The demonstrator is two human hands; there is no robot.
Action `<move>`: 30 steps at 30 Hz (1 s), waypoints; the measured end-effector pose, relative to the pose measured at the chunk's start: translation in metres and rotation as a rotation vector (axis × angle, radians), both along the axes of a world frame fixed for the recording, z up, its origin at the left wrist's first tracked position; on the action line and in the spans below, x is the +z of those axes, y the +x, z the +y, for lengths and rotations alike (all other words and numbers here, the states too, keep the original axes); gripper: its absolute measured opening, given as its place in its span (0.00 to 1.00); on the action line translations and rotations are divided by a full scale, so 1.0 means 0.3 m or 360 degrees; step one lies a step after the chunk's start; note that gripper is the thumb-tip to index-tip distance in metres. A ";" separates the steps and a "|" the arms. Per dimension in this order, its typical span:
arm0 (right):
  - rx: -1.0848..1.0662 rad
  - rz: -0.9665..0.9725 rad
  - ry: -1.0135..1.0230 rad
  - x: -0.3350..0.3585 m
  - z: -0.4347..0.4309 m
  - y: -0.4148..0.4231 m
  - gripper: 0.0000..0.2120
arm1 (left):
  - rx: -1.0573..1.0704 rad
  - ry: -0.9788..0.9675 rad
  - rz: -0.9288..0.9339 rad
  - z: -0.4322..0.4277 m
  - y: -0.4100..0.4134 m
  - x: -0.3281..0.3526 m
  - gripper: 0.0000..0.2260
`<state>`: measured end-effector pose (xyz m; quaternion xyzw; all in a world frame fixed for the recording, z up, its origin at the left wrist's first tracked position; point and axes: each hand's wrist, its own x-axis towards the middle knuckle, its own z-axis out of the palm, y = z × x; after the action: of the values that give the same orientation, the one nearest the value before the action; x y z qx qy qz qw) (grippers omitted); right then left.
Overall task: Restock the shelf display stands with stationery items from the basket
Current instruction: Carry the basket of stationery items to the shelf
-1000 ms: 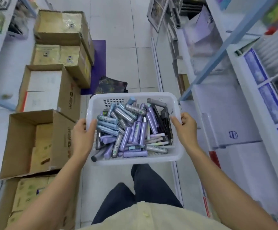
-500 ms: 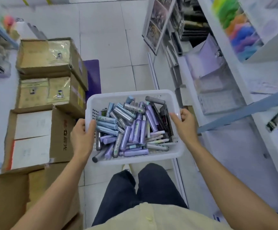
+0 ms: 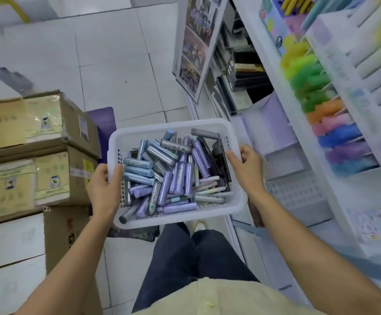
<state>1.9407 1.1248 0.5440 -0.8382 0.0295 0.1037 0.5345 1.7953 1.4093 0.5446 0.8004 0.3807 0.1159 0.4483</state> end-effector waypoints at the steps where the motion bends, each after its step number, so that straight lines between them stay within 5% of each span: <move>1: -0.0015 0.0010 0.0000 -0.009 0.012 0.045 0.17 | -0.0022 0.0003 -0.0008 0.017 0.056 0.000 0.13; 19: -0.0404 0.0143 0.0051 -0.097 0.143 0.573 0.16 | -0.0487 0.0071 0.0166 0.249 0.874 -0.053 0.20; 30: -0.0990 0.0166 0.0088 -0.154 0.276 0.566 0.14 | -0.1036 0.0275 0.0227 0.352 1.261 -0.069 0.19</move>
<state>2.1104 1.2076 0.4979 -0.7677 0.3092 -0.0211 0.5609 2.1735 1.5148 0.5240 0.9210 0.1245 -0.0577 0.3645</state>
